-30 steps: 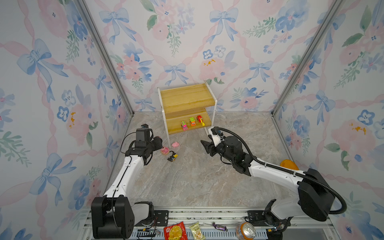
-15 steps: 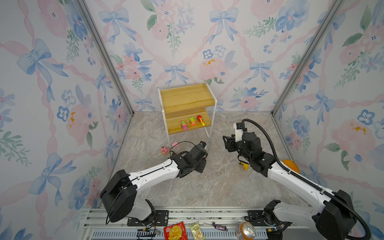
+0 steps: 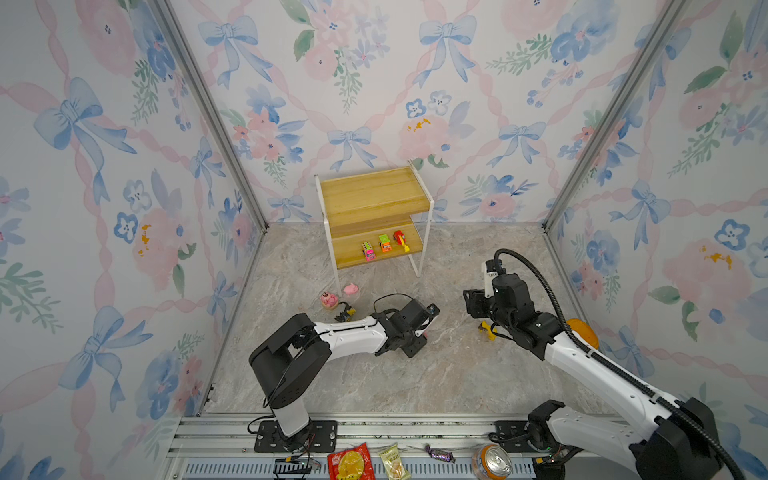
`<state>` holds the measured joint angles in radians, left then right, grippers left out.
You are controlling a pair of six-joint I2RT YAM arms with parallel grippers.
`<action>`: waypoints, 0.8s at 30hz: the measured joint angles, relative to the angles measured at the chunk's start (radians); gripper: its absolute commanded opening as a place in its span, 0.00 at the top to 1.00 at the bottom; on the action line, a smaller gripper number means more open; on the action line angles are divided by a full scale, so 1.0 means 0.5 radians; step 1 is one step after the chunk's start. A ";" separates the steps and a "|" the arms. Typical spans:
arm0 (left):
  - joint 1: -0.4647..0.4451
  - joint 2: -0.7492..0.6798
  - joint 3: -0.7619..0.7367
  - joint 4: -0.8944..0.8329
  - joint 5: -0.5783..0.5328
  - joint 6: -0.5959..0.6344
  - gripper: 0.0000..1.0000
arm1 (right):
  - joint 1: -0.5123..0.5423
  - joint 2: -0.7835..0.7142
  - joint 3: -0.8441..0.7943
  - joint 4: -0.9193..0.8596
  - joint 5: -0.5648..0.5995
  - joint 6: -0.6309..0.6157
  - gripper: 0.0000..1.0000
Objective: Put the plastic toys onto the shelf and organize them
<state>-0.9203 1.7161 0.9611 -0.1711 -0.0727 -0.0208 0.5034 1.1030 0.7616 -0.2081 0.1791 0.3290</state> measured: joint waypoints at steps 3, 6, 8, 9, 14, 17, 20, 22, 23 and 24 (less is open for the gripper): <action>0.004 -0.002 -0.002 0.021 0.006 0.049 0.24 | -0.004 0.002 -0.002 -0.022 -0.049 -0.046 0.41; 0.077 -0.081 -0.004 0.008 0.066 0.016 0.13 | -0.003 0.027 0.020 -0.057 -0.117 -0.143 0.39; 0.195 -0.218 -0.005 0.002 0.152 -0.018 0.07 | 0.022 0.063 0.062 -0.100 -0.157 -0.230 0.37; 0.272 -0.315 -0.005 0.006 0.201 -0.039 0.05 | 0.034 0.079 0.085 -0.119 -0.172 -0.274 0.36; 0.562 -0.742 -0.005 0.056 0.383 -0.206 0.02 | 0.164 0.165 0.212 -0.184 -0.270 -0.539 0.34; 0.728 -0.853 -0.024 0.089 0.490 -0.387 0.02 | 0.345 0.265 0.295 -0.216 -0.304 -0.787 0.31; 0.883 -0.874 -0.083 0.085 0.581 -0.555 0.02 | 0.513 0.390 0.340 -0.238 -0.307 -1.019 0.30; 0.986 -0.878 -0.123 0.074 0.645 -0.658 0.02 | 0.595 0.491 0.377 -0.272 -0.309 -1.155 0.29; 1.022 -0.883 -0.134 0.066 0.678 -0.696 0.02 | 0.631 0.532 0.388 -0.280 -0.306 -1.218 0.28; 1.055 -0.892 -0.142 0.060 0.710 -0.726 0.02 | 0.665 0.565 0.395 -0.284 -0.300 -1.283 0.28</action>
<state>-0.3927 1.2701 0.8902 -0.1410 0.2821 -0.3840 0.8356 1.3857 0.9592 -0.3500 0.0292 -0.3122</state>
